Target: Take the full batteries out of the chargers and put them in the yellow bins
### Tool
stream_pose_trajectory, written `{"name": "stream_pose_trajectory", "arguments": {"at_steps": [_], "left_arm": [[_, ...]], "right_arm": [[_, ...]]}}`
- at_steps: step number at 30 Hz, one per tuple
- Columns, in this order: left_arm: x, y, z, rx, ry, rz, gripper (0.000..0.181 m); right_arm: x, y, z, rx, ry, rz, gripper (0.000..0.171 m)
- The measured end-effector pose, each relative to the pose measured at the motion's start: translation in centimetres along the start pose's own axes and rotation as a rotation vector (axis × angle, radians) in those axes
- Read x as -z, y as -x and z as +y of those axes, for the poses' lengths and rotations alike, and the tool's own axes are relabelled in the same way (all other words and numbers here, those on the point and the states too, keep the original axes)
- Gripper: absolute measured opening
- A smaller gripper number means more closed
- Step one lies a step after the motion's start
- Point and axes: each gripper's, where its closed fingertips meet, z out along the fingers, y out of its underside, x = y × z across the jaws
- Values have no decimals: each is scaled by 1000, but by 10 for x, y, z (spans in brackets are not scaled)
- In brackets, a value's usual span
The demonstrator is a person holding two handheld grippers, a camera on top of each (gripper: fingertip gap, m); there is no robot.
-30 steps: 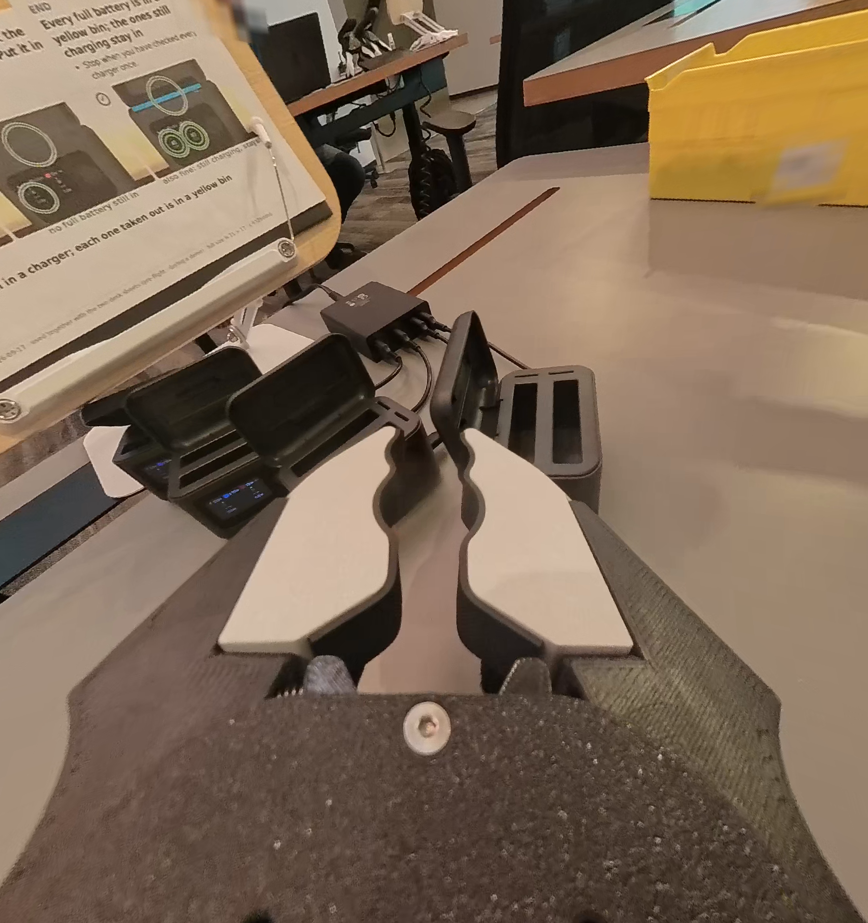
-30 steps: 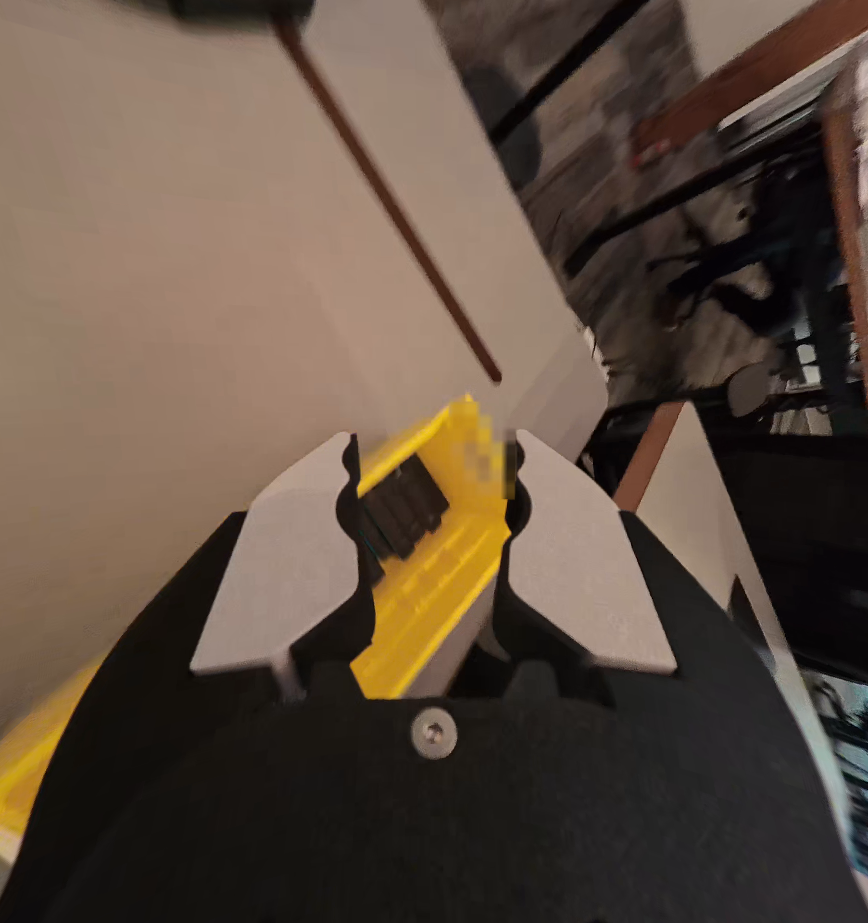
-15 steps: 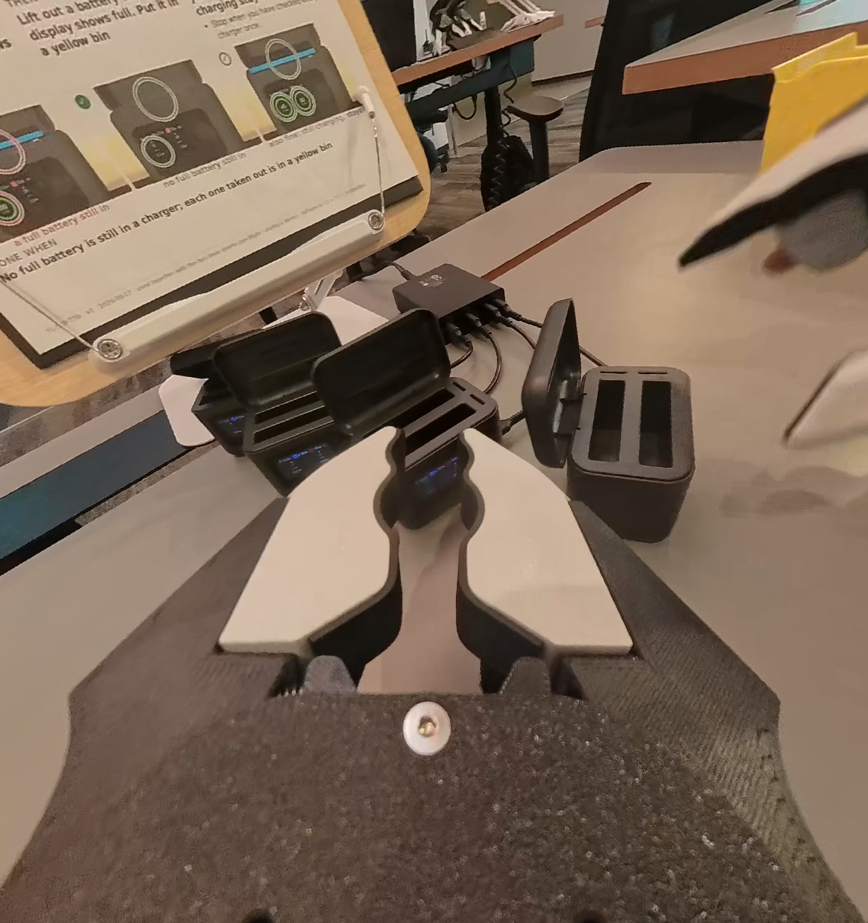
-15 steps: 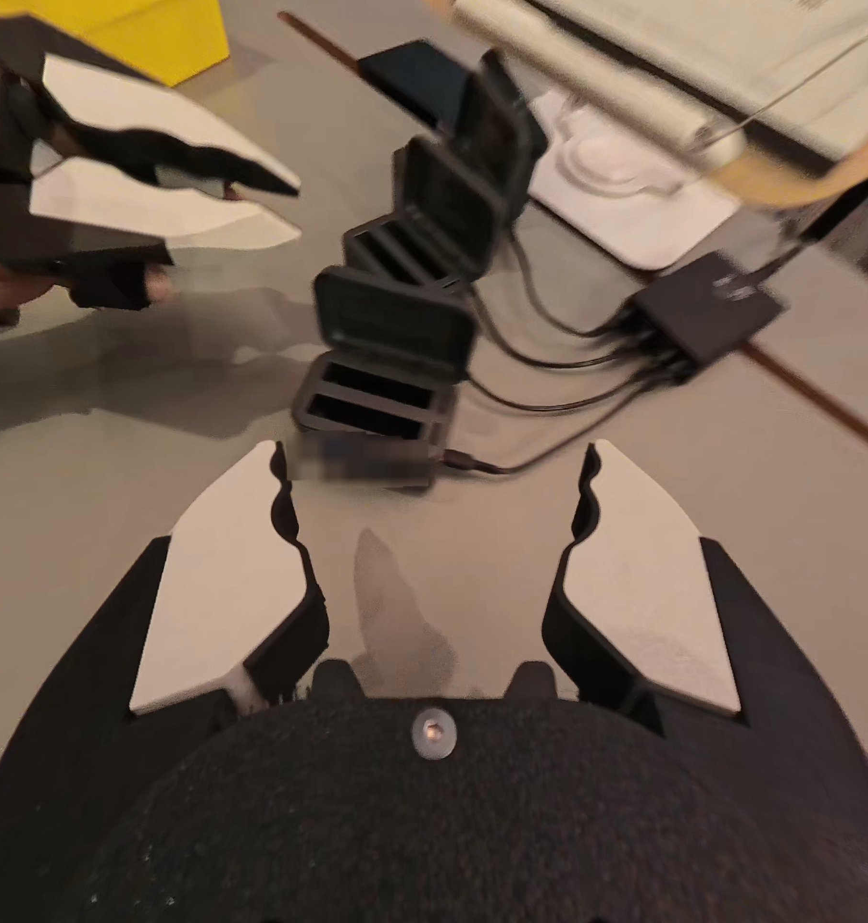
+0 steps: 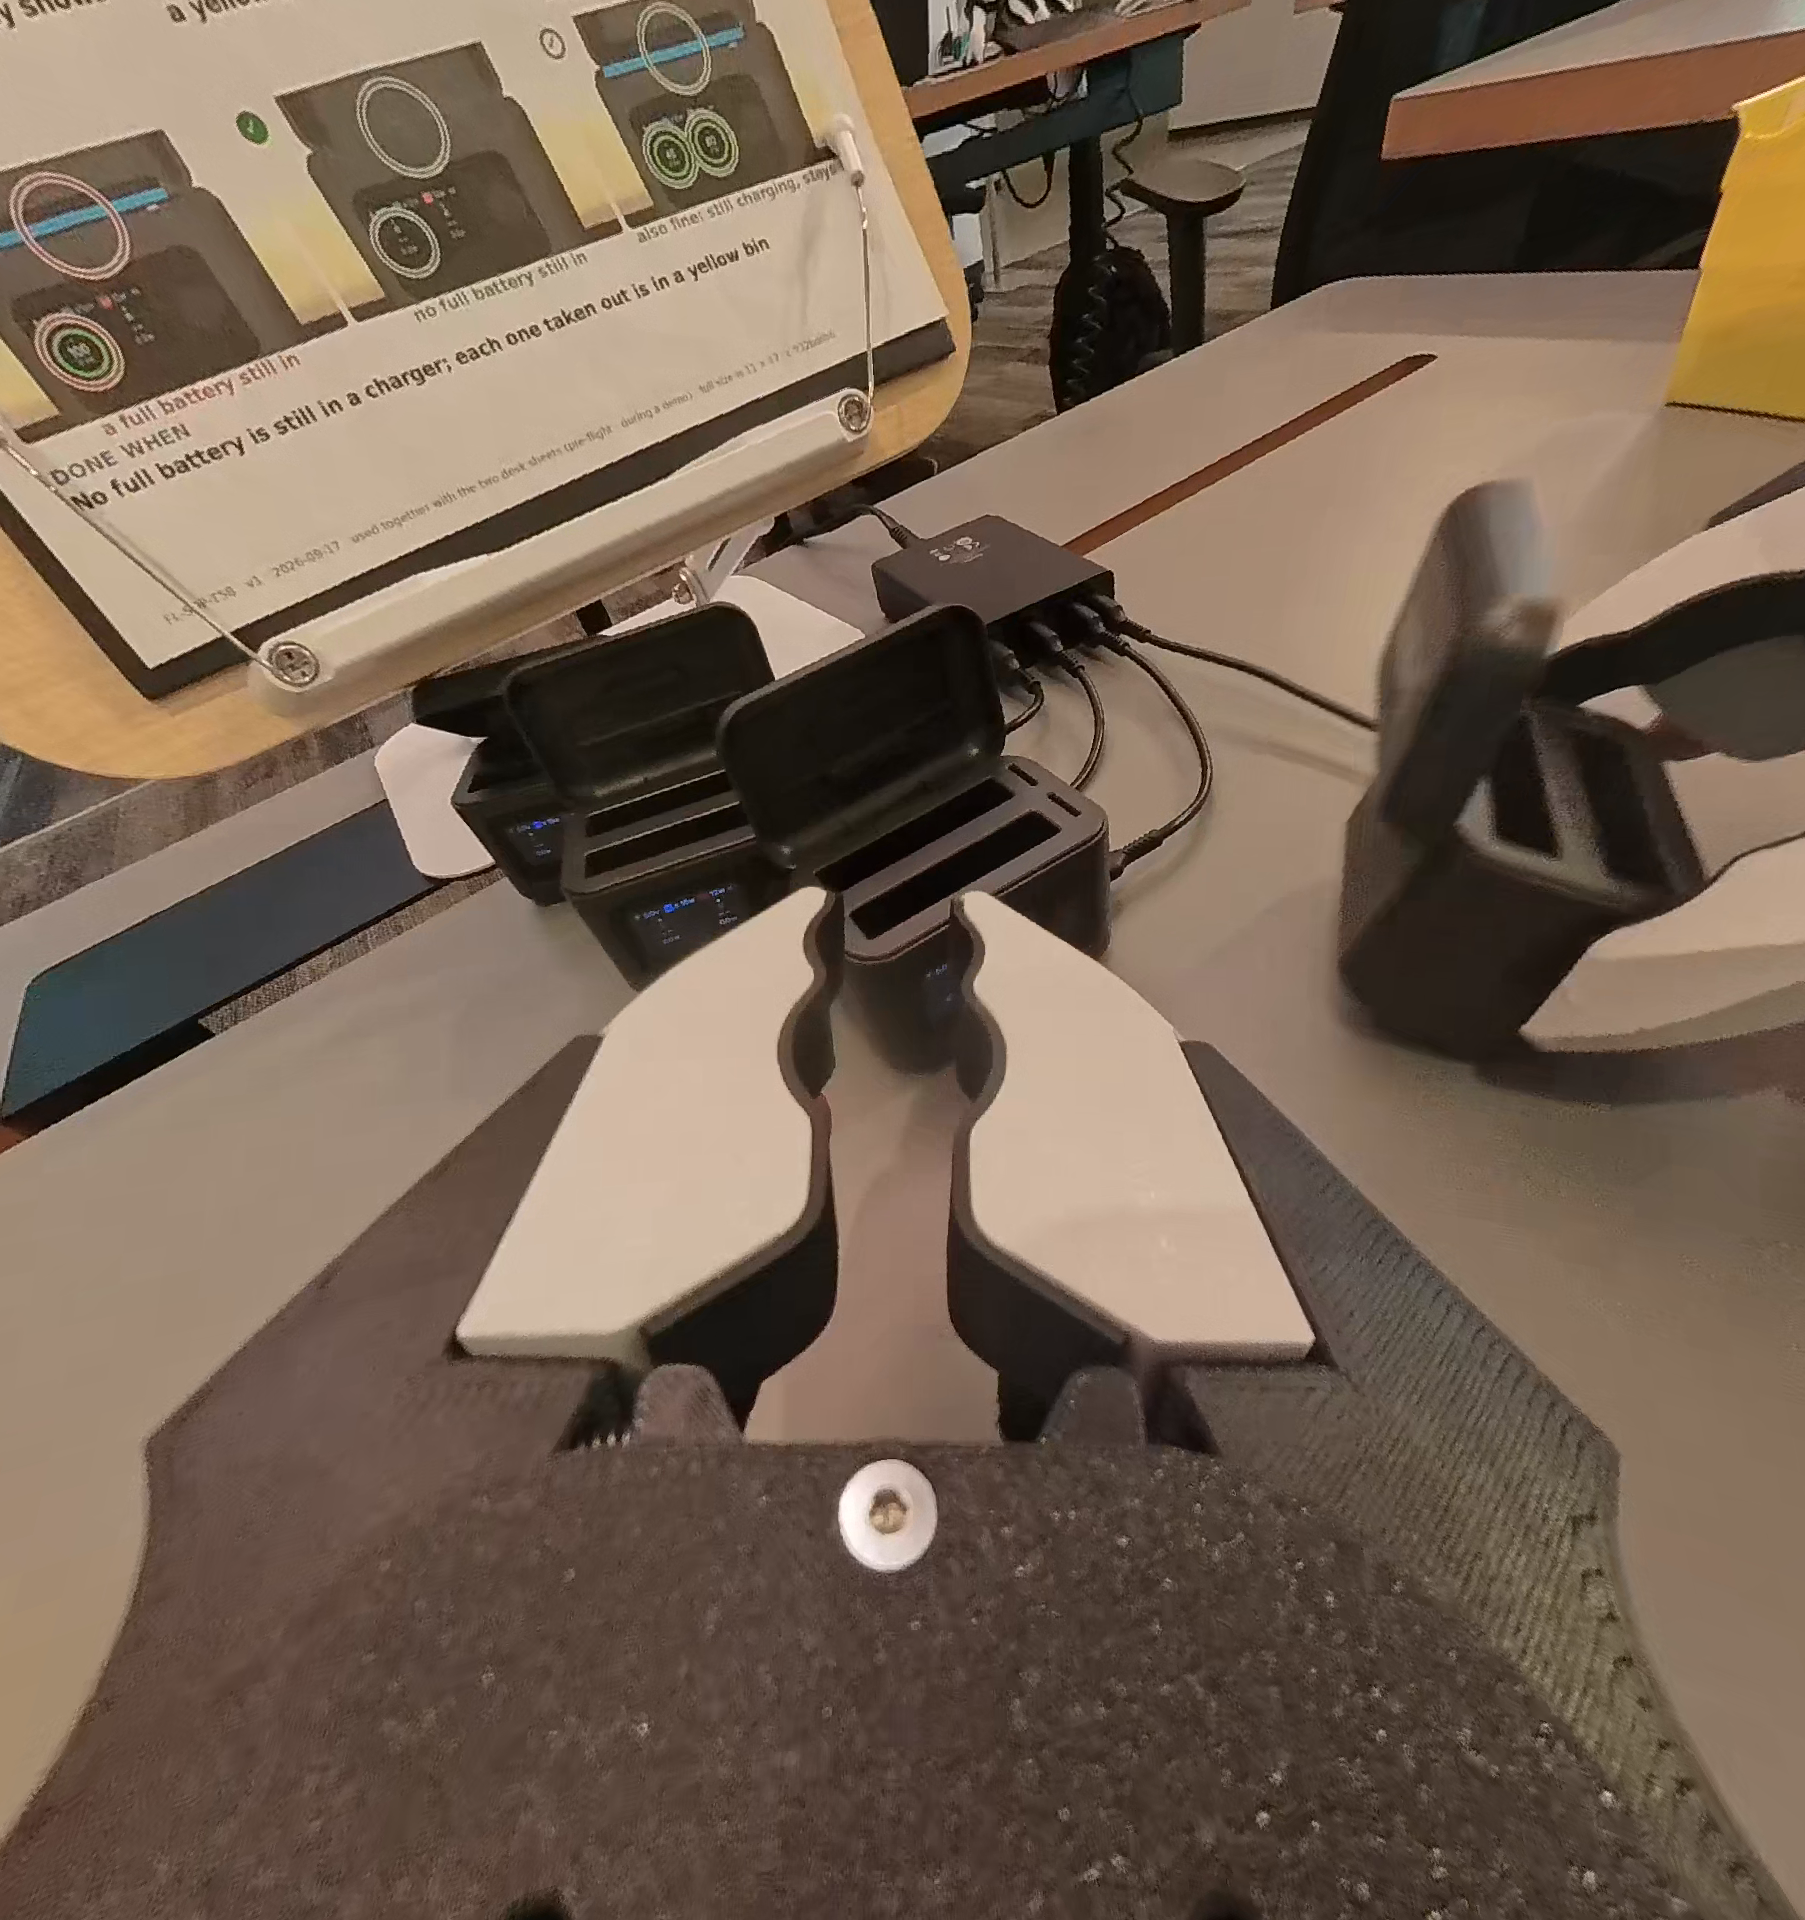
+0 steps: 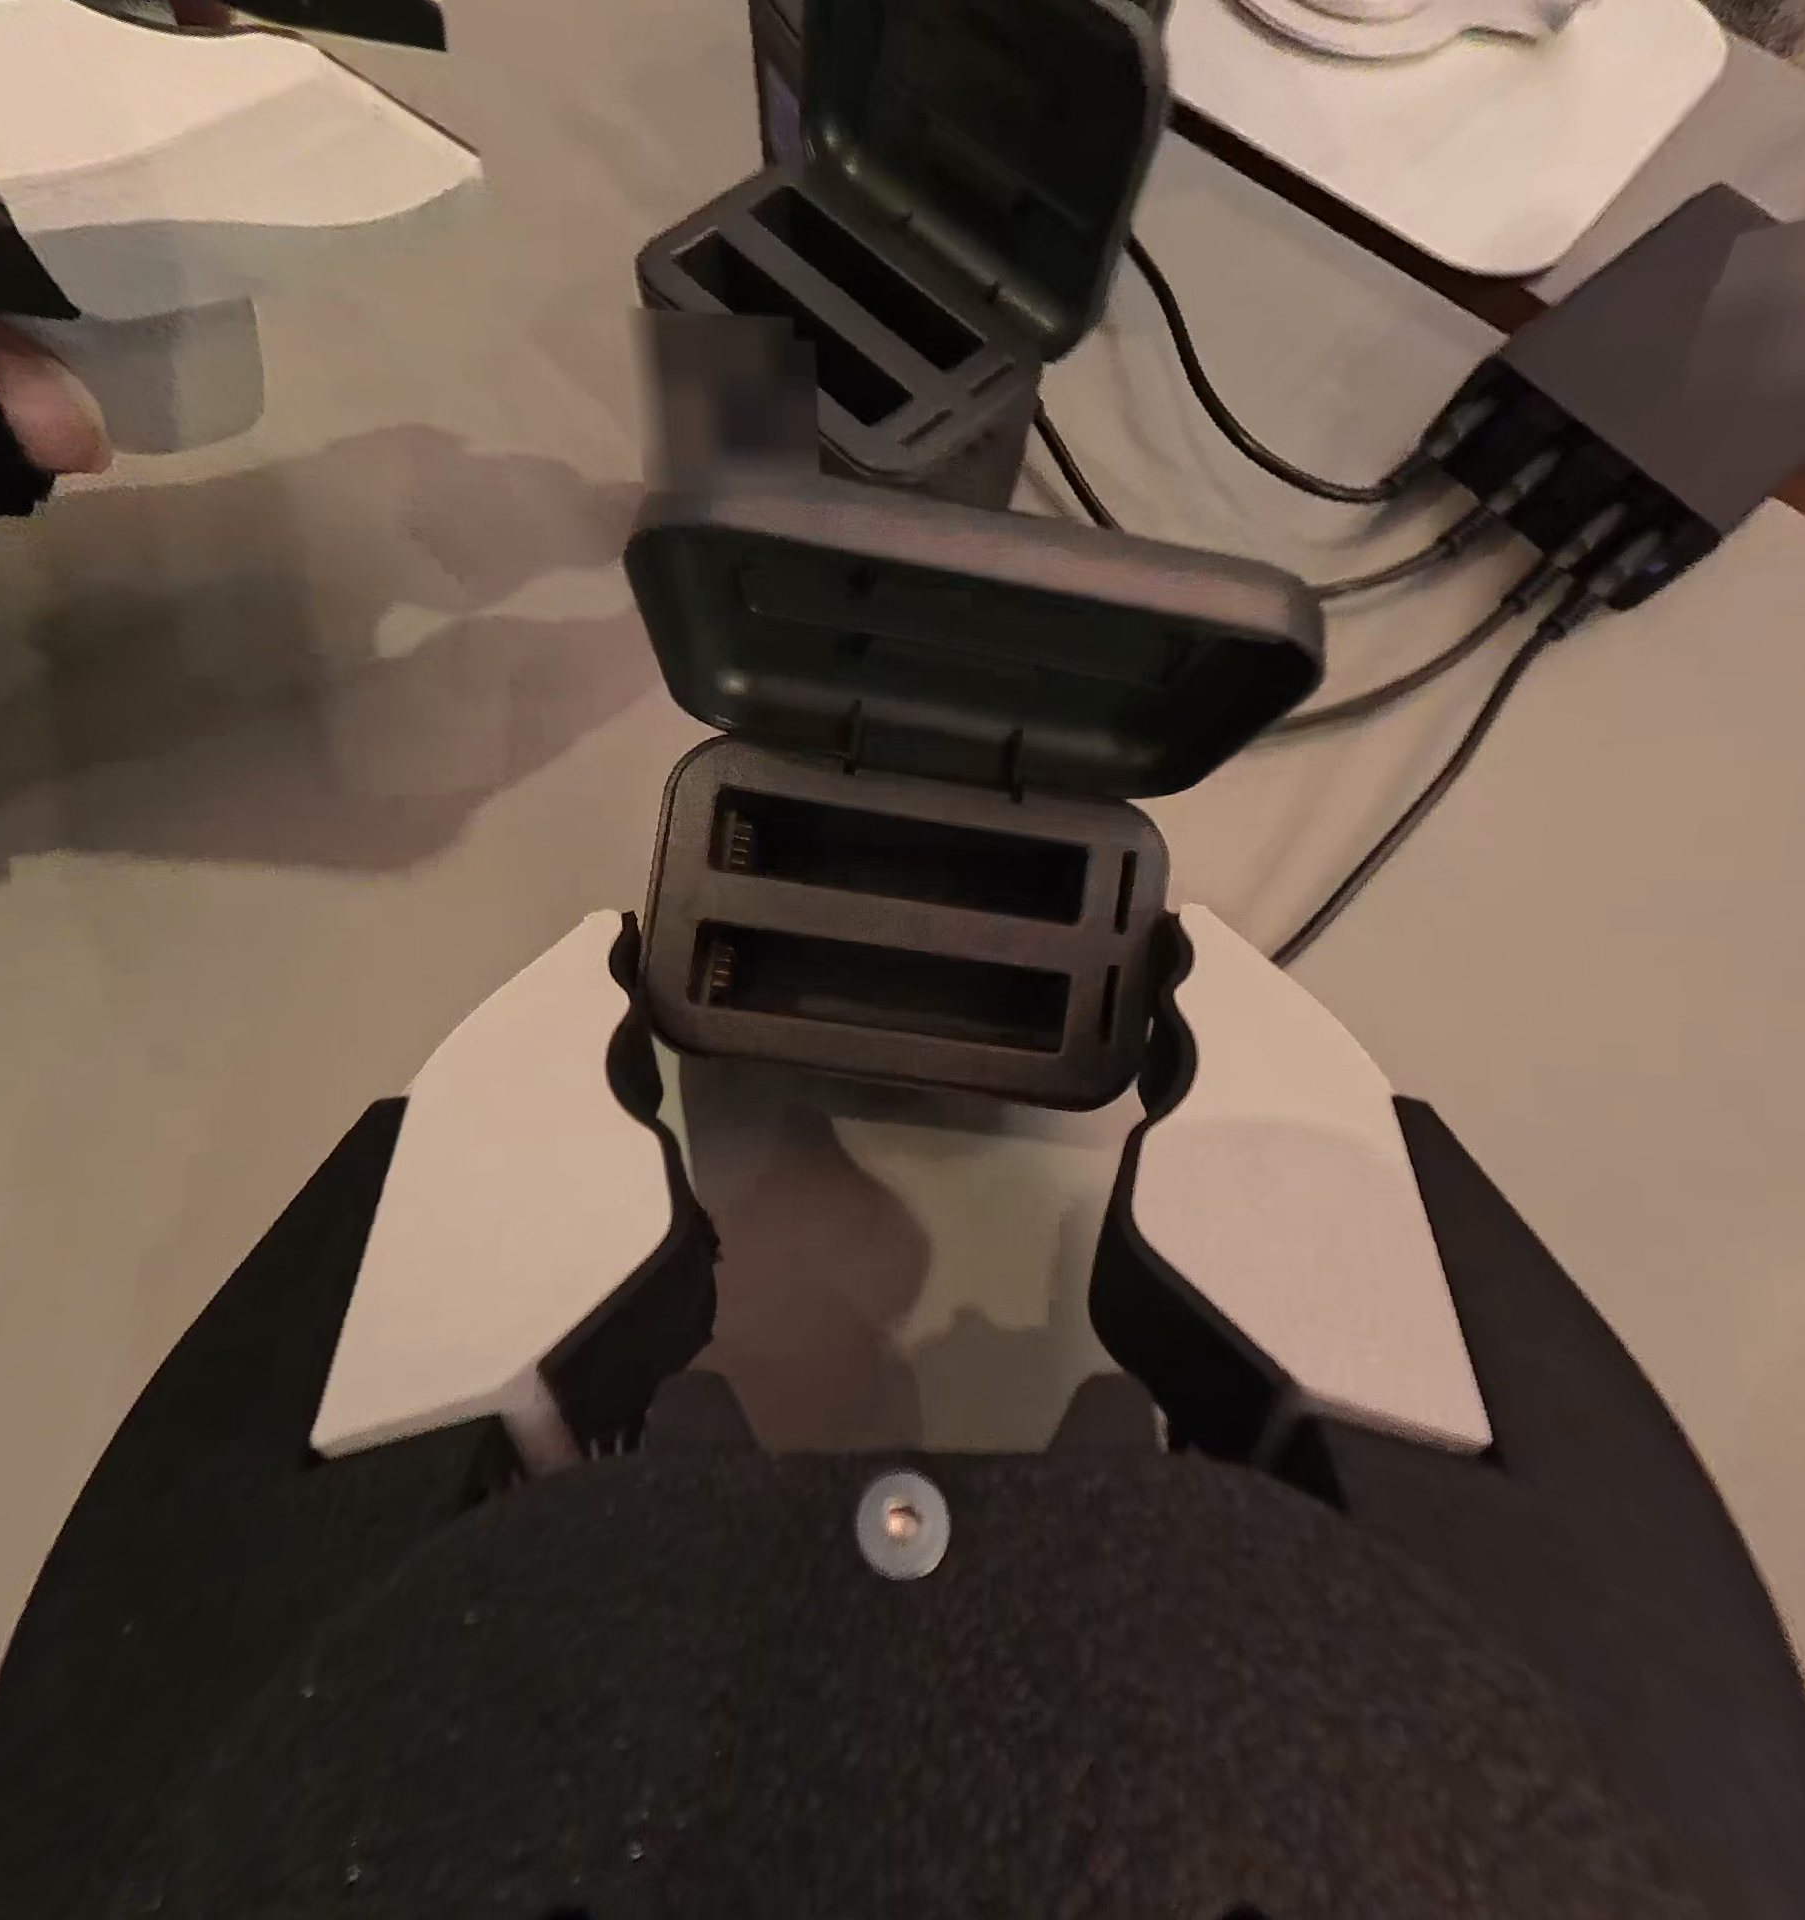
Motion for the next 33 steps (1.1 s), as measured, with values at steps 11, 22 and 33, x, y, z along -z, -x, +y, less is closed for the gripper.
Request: {"name": "stream_pose_trajectory", "arguments": {"at_steps": [11, 22, 33], "left_arm": [[-4, -4, 8, -13, 32, 1, 18], [-15, -5, 30, 22, 146, 25, 45], [-53, -19, 54, 21, 366, 98, 75]], "right_arm": [[36, -72, 34, -72, 11, 171, 86], [41, -75, 30, -102, -32, 150, 82], [77, -74, -14, -151, -318, 62, 89]]}}
